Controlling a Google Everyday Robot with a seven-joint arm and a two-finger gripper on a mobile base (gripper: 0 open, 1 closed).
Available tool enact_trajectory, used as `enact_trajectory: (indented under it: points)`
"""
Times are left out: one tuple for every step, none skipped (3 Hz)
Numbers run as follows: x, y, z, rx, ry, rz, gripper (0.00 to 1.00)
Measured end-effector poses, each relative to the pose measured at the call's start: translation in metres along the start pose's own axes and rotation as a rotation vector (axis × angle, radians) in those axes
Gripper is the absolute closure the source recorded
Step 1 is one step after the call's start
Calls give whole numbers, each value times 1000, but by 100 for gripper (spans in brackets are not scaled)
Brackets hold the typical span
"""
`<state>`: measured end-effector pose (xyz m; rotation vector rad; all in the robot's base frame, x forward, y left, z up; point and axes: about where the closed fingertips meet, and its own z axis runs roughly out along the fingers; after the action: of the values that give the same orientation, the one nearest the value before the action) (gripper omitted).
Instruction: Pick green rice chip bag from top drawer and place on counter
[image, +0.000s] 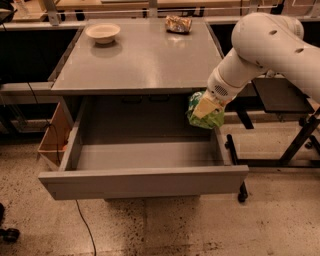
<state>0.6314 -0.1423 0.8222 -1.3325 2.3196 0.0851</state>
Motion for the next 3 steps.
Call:
enact_trajectory:
  points:
    - [10,14,8,-103,-6,14,100]
    - [17,43,3,-226,-47,40,100]
    - [22,51,-21,-242,-75,43,100]
